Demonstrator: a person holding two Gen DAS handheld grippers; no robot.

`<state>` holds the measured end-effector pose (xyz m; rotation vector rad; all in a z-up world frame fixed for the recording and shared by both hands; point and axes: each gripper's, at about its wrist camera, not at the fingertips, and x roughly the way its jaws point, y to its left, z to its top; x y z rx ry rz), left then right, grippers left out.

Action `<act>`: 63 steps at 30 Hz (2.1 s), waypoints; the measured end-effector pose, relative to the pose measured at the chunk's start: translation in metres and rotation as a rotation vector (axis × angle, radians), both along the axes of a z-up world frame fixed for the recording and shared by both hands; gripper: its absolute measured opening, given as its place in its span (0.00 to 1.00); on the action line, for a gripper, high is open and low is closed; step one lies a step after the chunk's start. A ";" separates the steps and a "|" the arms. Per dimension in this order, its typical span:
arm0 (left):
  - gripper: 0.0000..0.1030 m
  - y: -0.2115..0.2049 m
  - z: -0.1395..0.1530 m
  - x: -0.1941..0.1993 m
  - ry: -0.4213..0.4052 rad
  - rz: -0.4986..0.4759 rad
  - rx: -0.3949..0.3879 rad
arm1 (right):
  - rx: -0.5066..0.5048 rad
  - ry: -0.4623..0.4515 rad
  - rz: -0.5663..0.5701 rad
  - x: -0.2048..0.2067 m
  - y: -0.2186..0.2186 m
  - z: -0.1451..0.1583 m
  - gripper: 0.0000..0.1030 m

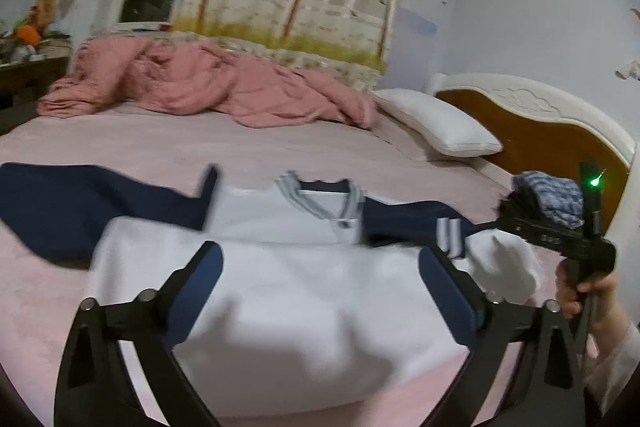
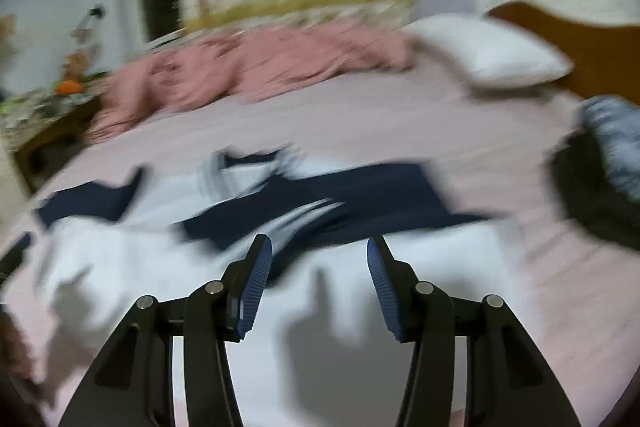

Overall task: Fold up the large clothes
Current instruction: 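Carry the navy sleeve across the jacket body with the right gripper and release, then reach the left gripper to the other navy sleeve and grasp it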

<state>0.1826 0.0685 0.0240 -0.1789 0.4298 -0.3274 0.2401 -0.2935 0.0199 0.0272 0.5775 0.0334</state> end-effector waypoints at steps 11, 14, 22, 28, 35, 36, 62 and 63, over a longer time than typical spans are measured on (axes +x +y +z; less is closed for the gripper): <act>0.81 -0.191 -0.012 0.075 0.100 -0.278 0.368 | 0.144 0.092 -0.045 0.056 -0.089 -0.014 0.48; 0.90 -0.223 -0.027 0.093 0.191 -0.346 0.371 | 0.116 0.110 -0.095 0.064 -0.086 -0.028 0.48; 0.89 -0.225 -0.039 0.129 0.216 -0.178 0.497 | 0.063 0.245 -0.111 0.077 -0.080 -0.057 0.48; 0.56 -0.159 -0.030 0.144 0.219 0.015 0.394 | 0.051 0.299 -0.119 0.077 -0.078 -0.066 0.48; 0.24 -0.103 -0.028 0.172 0.292 0.108 0.316 | 0.155 0.288 -0.128 0.068 -0.087 -0.064 0.48; 0.24 -0.099 -0.027 0.171 0.292 0.083 0.277 | 0.156 0.282 -0.130 0.067 -0.087 -0.062 0.48; 0.68 -0.024 -0.040 0.176 0.296 0.172 0.331 | 0.198 0.020 -0.140 0.034 -0.096 -0.016 0.62; 0.70 -0.028 -0.040 0.175 0.292 0.153 0.323 | 0.207 0.016 -0.135 0.034 -0.096 -0.017 0.68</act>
